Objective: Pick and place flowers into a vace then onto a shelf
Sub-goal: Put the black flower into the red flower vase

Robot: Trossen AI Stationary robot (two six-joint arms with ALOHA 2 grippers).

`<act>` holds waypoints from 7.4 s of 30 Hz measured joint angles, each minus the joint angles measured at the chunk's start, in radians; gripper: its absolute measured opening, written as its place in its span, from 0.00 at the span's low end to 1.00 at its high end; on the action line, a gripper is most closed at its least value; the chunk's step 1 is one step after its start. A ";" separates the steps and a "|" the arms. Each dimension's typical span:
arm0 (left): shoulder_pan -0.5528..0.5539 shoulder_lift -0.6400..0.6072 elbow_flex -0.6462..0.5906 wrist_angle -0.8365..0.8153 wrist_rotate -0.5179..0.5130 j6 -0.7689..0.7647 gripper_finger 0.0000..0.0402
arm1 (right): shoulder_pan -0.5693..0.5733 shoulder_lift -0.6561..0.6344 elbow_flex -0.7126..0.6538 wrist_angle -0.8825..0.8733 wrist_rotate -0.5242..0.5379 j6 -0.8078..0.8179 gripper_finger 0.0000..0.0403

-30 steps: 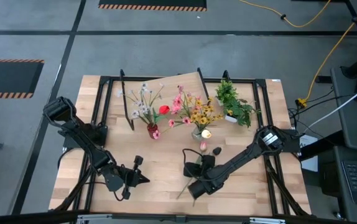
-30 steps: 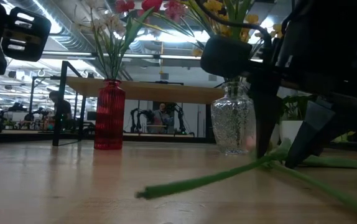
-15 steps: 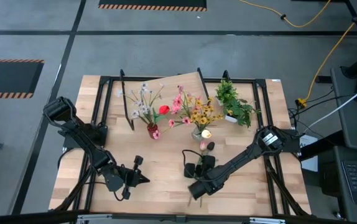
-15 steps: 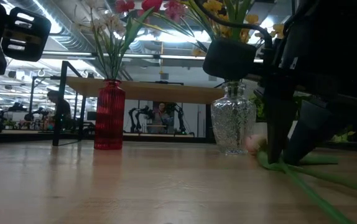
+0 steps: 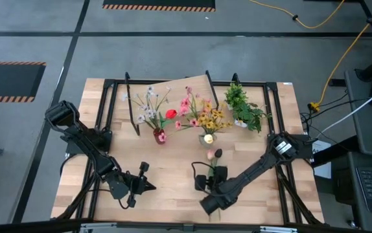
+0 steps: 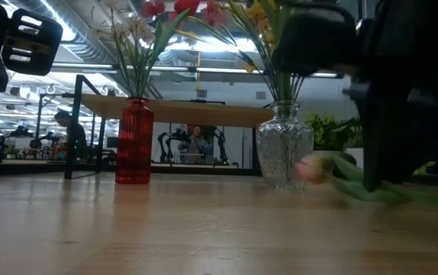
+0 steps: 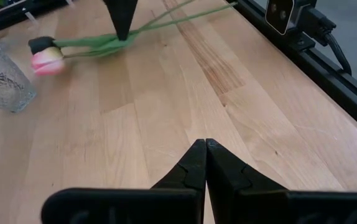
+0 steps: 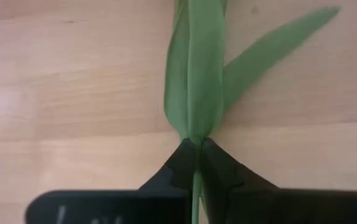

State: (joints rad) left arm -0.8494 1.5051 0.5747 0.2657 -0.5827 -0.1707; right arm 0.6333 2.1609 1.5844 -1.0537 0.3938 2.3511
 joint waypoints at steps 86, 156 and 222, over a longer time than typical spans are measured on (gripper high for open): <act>0.000 0.000 0.000 0.000 0.000 -0.026 0.01 | -0.026 0.000 -0.055 0.063 -0.076 -0.030 0.29; 0.000 0.000 0.000 0.000 0.001 -0.029 0.01 | -0.048 -0.021 -0.038 -0.026 -0.036 -0.052 0.29; -0.001 0.000 0.000 0.000 0.080 -0.123 0.01 | 0.227 -0.342 -0.123 -0.187 0.240 -0.401 0.01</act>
State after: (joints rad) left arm -0.8505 1.5051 0.5747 0.2657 -0.5026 -0.2939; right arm 0.8605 1.8188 1.4612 -1.2412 0.6334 1.9498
